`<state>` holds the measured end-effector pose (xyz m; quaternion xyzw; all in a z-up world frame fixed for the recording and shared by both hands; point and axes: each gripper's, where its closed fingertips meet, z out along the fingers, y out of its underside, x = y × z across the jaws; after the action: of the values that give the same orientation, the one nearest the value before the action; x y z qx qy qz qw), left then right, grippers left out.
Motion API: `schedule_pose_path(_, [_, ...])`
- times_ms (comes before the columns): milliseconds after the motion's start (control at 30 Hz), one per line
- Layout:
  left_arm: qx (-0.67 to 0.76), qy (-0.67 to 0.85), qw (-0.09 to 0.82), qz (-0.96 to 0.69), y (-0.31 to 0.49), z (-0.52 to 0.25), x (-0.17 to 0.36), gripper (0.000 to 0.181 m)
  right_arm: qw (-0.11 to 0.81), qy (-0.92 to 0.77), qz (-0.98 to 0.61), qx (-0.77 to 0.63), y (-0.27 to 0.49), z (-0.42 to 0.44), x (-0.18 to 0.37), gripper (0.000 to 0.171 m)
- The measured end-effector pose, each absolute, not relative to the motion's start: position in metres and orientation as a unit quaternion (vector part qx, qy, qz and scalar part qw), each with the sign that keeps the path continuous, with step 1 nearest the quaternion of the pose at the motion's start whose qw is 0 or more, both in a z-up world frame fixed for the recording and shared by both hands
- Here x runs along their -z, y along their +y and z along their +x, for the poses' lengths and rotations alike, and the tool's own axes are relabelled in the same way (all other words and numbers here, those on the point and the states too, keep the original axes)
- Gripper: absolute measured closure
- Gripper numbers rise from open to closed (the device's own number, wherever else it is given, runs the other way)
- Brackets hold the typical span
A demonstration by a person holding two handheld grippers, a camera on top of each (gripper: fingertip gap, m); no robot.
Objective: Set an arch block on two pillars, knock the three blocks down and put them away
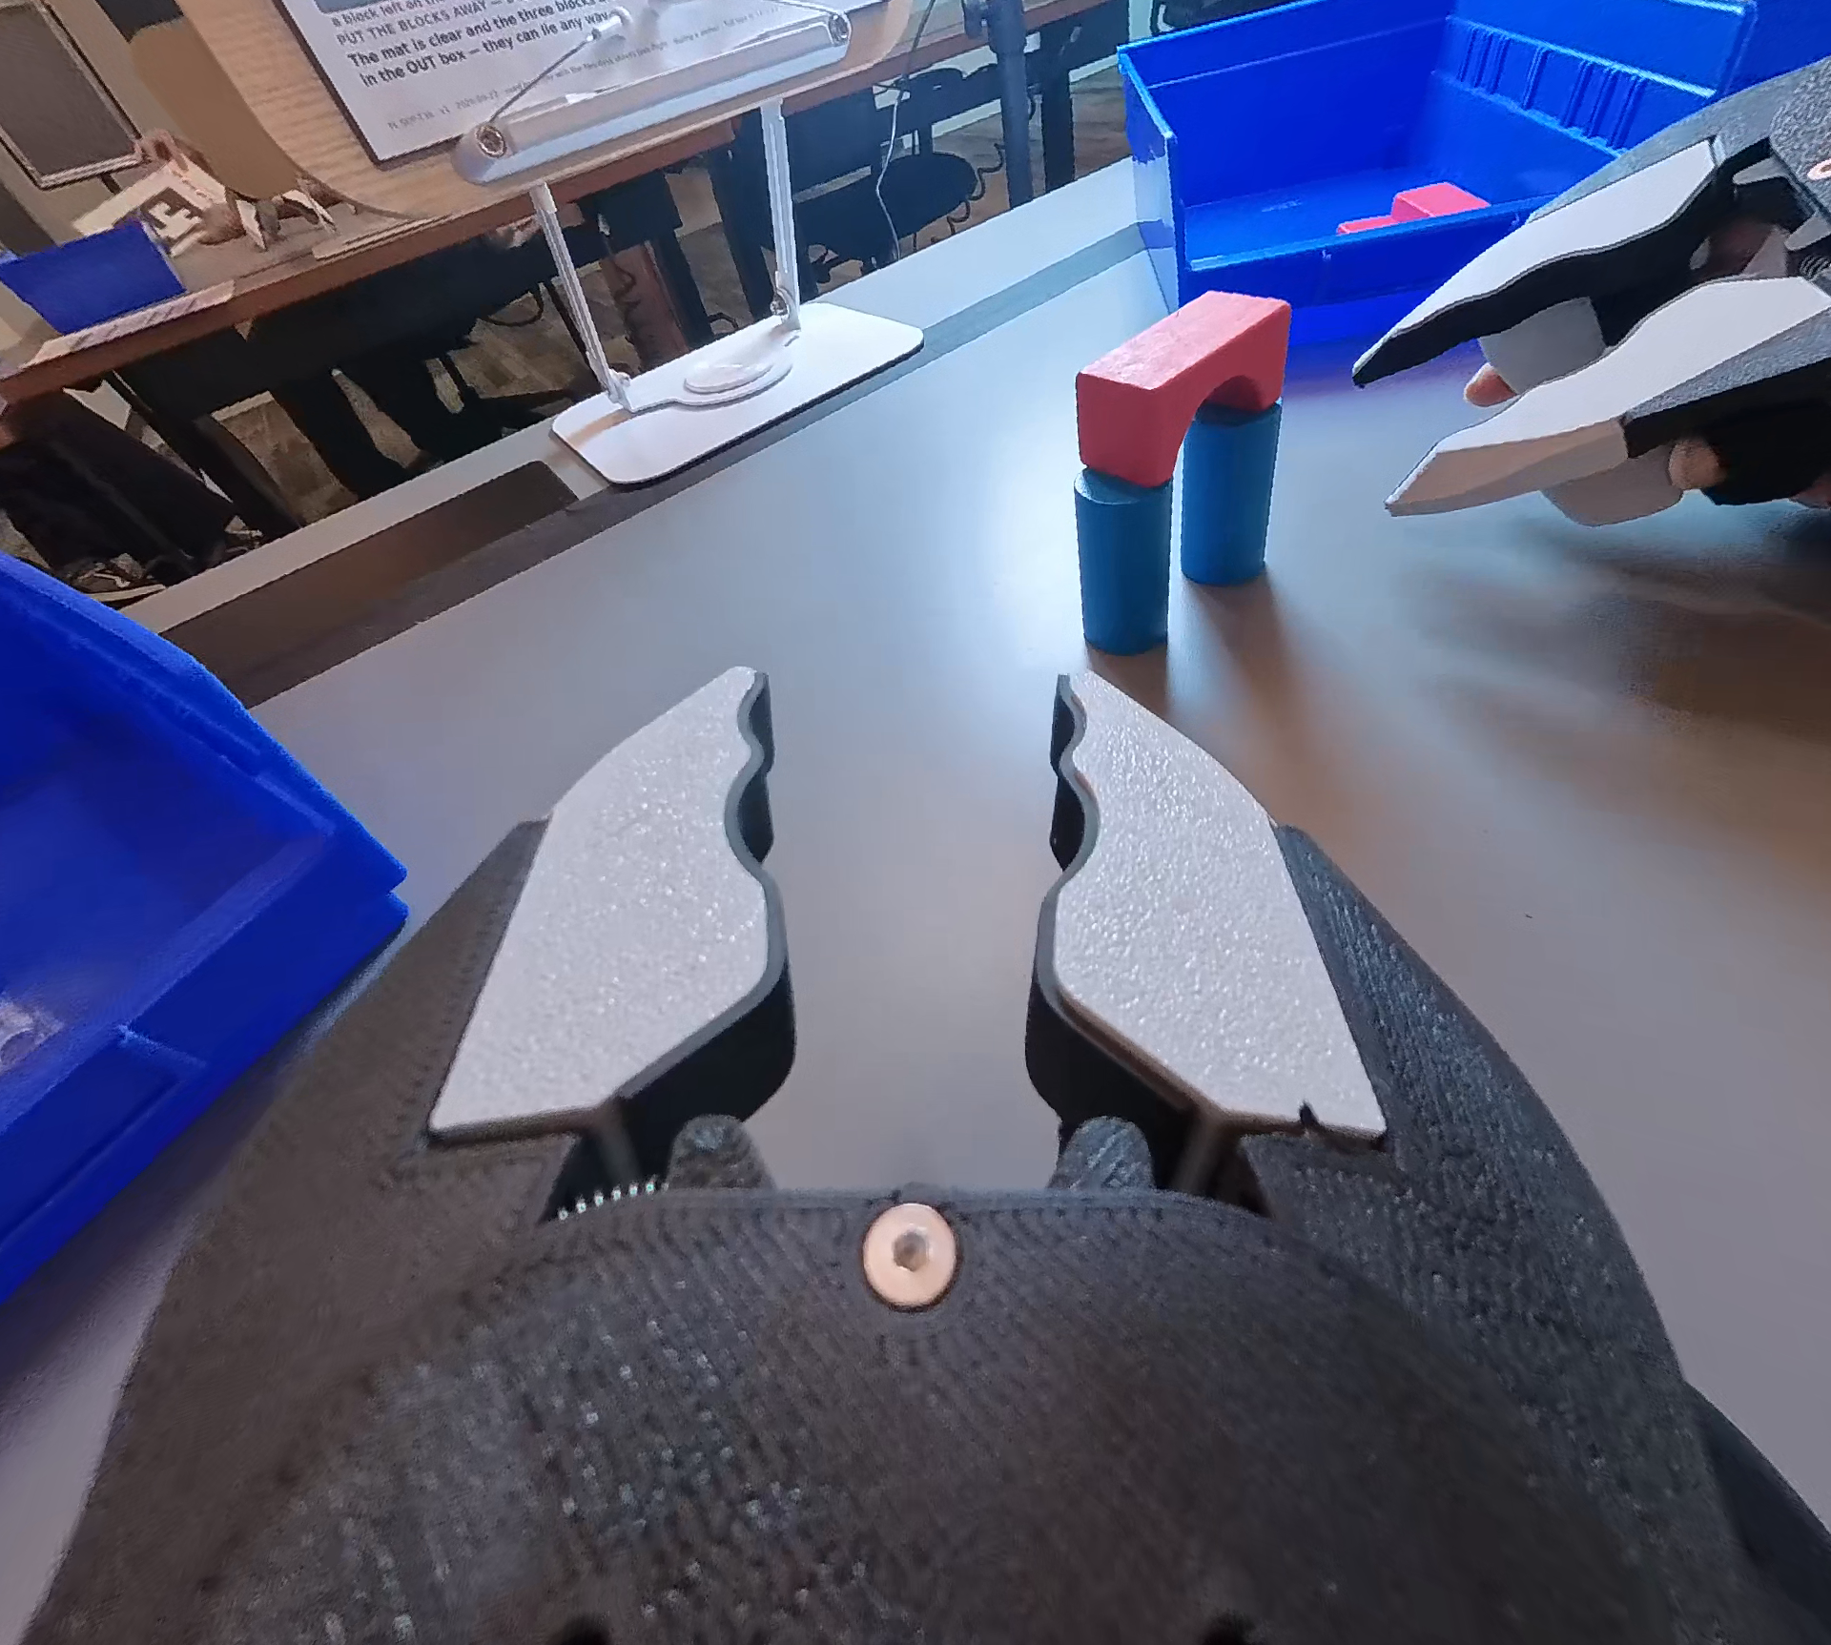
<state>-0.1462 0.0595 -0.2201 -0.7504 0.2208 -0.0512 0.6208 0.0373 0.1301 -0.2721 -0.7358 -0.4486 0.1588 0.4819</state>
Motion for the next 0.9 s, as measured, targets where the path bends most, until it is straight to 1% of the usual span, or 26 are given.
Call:
schedule_pose_path(233, [0.05,0.224,0.612,-0.757,0.06,-0.146,0.225,0.127,0.484,-0.441,-0.74,-0.153,0.133,0.039,0.272,0.115])
schedule_pose_path(367, [0.052,0.221,0.611,-0.758,0.061,-0.146,0.226,0.128,0.486,-0.442,-0.742,-0.135,0.137,0.038,0.273,0.121])
schedule_pose_path(467, [0.054,0.223,0.606,-0.762,0.062,-0.145,0.228,0.128,0.478,-0.451,-0.743,-0.125,0.142,0.026,0.276,0.121])
schedule_pose_path(533, [0.052,0.225,0.604,-0.763,0.062,-0.145,0.229,0.128,0.468,-0.466,-0.741,-0.121,0.145,0.01,0.279,0.122])
schedule_pose_path(600, [0.051,0.226,0.605,-0.761,0.061,-0.145,0.228,0.128,0.463,-0.486,-0.733,-0.109,0.15,-0.013,0.279,0.127])
schedule_pose_path(633, [0.052,0.226,0.607,-0.761,0.061,-0.145,0.228,0.128,0.46,-0.499,-0.727,-0.1,0.151,-0.027,0.28,0.133])
schedule_pose_path(733, [0.052,0.222,0.609,-0.759,0.061,-0.147,0.226,0.129,0.463,-0.561,-0.683,-0.068,0.14,-0.074,0.278,0.135])
schedule_pose_path(833, [0.052,0.213,0.613,-0.759,0.061,-0.152,0.224,0.129,0.47,-0.625,-0.619,-0.067,0.107,-0.116,0.277,0.133])
schedule_pose_path(900, [0.054,0.206,0.617,-0.758,0.061,-0.155,0.221,0.129,0.476,-0.65,-0.587,-0.075,0.088,-0.129,0.275,0.129])
